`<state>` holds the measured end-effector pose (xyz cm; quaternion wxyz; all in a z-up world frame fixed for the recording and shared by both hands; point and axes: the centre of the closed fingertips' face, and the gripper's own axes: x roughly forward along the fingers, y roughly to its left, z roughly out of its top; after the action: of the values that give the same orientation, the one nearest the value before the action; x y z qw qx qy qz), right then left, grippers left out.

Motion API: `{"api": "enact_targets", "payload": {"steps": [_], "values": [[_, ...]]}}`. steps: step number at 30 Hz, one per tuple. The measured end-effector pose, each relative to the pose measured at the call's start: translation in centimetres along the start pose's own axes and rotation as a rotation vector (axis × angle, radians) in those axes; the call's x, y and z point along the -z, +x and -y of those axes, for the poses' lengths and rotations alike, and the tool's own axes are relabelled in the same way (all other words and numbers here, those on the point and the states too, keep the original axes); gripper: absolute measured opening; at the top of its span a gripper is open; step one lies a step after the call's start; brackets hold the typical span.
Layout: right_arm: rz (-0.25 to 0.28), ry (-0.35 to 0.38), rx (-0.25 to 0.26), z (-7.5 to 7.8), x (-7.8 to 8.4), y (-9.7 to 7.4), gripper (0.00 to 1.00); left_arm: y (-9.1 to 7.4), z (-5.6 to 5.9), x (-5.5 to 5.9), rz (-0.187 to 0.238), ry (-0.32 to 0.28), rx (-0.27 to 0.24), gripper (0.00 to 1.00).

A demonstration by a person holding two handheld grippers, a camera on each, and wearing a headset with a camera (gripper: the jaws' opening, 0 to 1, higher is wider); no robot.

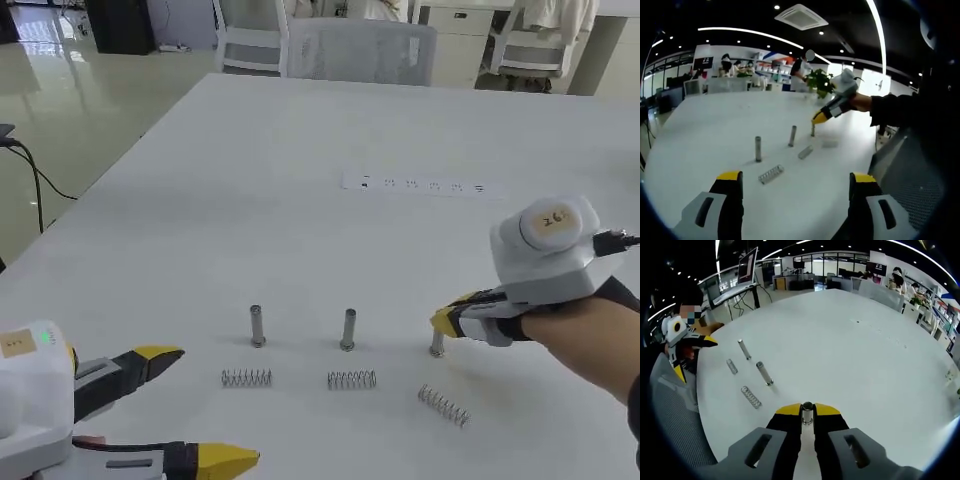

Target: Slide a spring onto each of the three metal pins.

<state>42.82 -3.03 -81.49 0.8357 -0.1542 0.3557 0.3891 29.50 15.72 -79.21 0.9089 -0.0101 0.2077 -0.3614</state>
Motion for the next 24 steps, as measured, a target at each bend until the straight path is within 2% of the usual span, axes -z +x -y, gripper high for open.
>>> {"api": "enact_targets", "payload": {"steps": [18, 24], "values": [[0.003, -0.017, -0.004, 0.02, 0.61, -0.14, 0.06, -0.04, -0.14, 0.13, -0.005, 0.001, -0.004, 0.83], [0.001, -0.030, -0.005, 0.14, 0.79, 0.02, 0.10, -0.03, -0.08, 0.13, -0.006, 0.001, -0.003, 0.83]]}}
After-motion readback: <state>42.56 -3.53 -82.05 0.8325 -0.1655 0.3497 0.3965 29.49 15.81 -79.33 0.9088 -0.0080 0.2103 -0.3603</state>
